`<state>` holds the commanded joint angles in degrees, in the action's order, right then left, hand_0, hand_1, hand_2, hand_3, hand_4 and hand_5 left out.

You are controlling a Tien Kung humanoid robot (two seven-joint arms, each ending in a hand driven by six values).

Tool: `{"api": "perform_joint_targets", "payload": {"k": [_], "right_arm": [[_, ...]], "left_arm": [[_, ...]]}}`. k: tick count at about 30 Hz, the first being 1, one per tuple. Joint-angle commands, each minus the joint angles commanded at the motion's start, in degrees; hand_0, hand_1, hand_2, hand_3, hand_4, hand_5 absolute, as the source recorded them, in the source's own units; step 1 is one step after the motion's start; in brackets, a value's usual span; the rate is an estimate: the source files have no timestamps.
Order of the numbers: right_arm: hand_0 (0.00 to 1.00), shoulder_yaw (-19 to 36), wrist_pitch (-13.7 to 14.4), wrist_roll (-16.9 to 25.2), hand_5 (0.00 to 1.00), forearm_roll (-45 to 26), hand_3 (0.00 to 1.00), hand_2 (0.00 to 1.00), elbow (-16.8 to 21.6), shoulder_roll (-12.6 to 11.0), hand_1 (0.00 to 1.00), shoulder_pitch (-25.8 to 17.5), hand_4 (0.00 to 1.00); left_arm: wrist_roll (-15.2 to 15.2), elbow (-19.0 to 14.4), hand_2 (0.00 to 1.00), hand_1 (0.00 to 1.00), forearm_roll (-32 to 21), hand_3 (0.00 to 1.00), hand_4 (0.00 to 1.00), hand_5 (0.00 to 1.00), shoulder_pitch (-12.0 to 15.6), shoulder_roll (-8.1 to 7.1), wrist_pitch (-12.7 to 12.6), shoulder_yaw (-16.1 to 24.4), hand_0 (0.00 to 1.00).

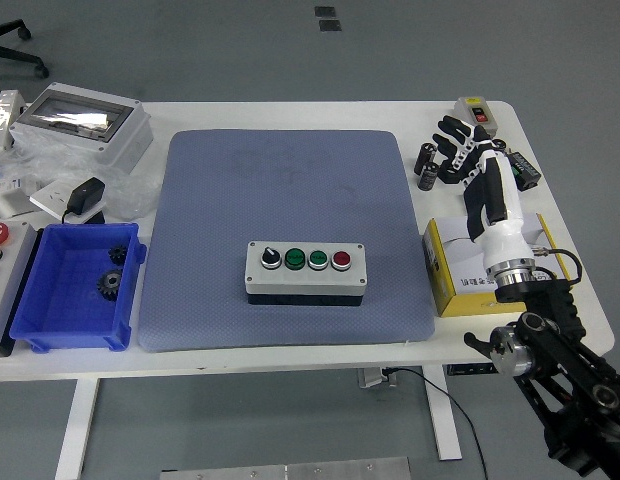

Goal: Pick up the button,place it on the desk,press the button,press the button

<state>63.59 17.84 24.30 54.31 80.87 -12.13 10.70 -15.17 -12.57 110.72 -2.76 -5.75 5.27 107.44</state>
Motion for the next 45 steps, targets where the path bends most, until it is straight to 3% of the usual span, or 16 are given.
{"api": "perform_joint_targets", "payload": {"k": [6, 17, 45], "right_arm": [[0.850, 0.7, 0.4, -0.3, 0.985, 0.4, 0.693, 0.746, -0.2, -0.1, 0.766, -0.6, 0.507], [0.849, 1.2, 0.9, -0.4, 0.950, 0.6, 0.686, 0.741, -0.5, 0.2, 0.760, -1.0, 0.518], [0.836, -0.2, 0.6, -0.7, 0.878, -0.1, 0.673, 0.724, -1.8, 0.3, 0.745, 0.3, 0.538]], "left_arm": [[-0.1, 0.0, 0.486, 0.536, -0.9, 0.565, 0.342, 0.002, -0.3, -0.18, -0.2, -0.3, 0.653], [-1.9, -0.5, 0.485, 0.536, -9.2, 0.566, 0.345, 0.002, 0.7, 0.07, -1.0, -4.7, 0.653], [-2.1, -0.5, 0.488, 0.543, -10.0, 0.568, 0.378, 0.002, 0.7, 0.07, -1.1, -4.9, 0.652]]}}
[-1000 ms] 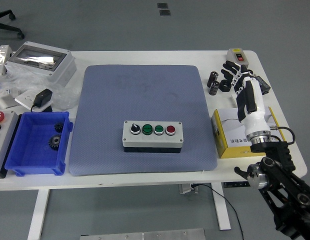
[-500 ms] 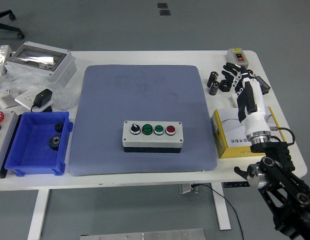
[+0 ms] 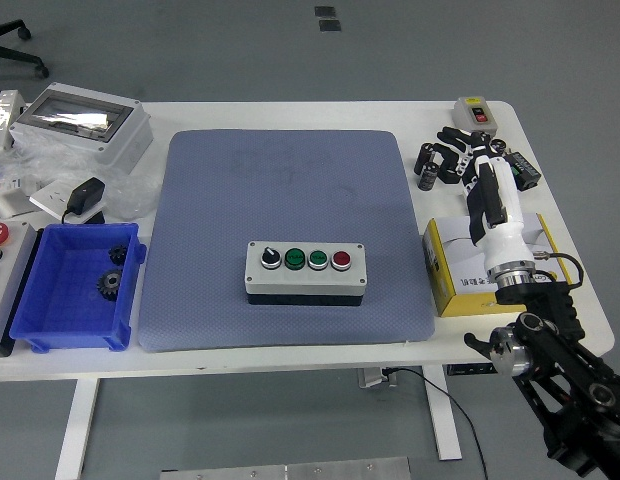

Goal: Pick up the button,place it on the desk,press the button,press the button

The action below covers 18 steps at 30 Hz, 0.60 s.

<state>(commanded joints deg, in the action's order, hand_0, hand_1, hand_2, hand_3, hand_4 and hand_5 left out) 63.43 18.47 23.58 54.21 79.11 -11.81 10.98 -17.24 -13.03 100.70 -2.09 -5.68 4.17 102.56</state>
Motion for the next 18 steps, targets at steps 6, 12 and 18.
{"api": "perform_joint_targets", "payload": {"k": [6, 12, 18], "right_arm": [[0.834, -0.4, -0.2, -0.2, 0.867, 0.0, 0.673, 0.722, -0.1, -0.1, 0.743, 0.1, 0.548], [0.832, -1.1, -1.2, -0.4, 0.861, 0.3, 0.672, 0.720, -0.3, 0.3, 0.737, 0.3, 0.558], [0.848, -1.5, -1.7, -0.1, 0.848, 0.3, 0.693, 0.757, -0.1, 0.7, 0.776, 0.3, 0.561]], "left_arm": [[0.3, -0.5, 0.487, 0.542, -0.1, 0.567, 0.379, 0.002, 0.2, -0.26, -0.1, 0.2, 0.652], [2.2, -3.0, 0.484, 0.537, -4.2, 0.567, 0.381, 0.002, 1.5, -1.54, 0.8, -0.6, 0.652], [6.3, -3.0, 0.545, 0.654, -6.0, 0.596, 0.521, 0.027, 3.8, -1.78, 1.4, -1.0, 0.661]]}}
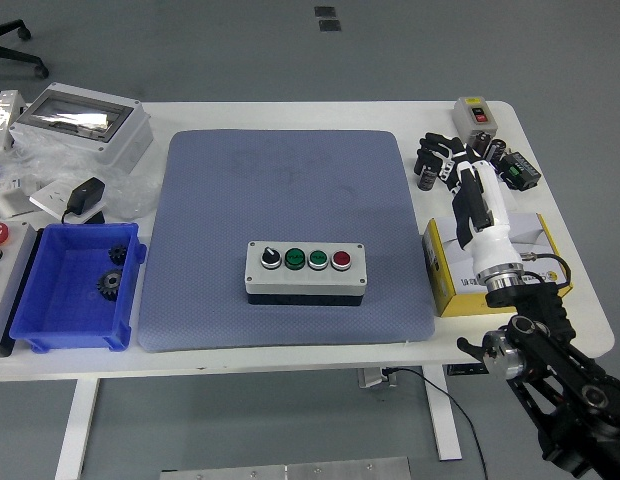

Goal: Pick up the button,place it on the desk,press the button,press the button

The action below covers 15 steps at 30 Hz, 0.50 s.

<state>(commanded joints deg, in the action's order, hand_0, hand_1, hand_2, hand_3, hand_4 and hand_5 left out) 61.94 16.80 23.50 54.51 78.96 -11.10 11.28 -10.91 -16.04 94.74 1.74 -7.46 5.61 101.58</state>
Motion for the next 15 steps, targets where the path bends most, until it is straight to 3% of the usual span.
{"api": "perform_joint_targets", "payload": {"k": [5, 6, 15], "right_arm": [[0.848, 0.0, -0.1, -0.1, 0.848, 0.1, 0.693, 0.757, 0.0, 0.1, 0.776, 0.1, 0.561], [0.877, 0.0, 0.0, -0.1, 0.840, 0.1, 0.739, 0.808, 0.1, 0.1, 0.827, 0.1, 0.564], [0.893, 0.1, 0.1, -0.2, 0.838, 0.3, 0.760, 0.823, 0.1, 0.1, 0.843, 0.4, 0.567]], "left_arm": [[1.3, 0.2, 0.545, 0.654, -0.6, 0.596, 0.521, 0.027, 0.9, 0.29, -0.2, -0.5, 0.661], [1.4, 0.3, 0.599, 0.705, -0.7, 0.613, 0.589, 0.092, 0.9, 0.32, -0.3, -0.6, 0.680], [1.3, 0.3, 0.624, 0.725, -1.4, 0.618, 0.581, 0.087, 1.2, 0.38, -0.5, -1.0, 0.704]]}}
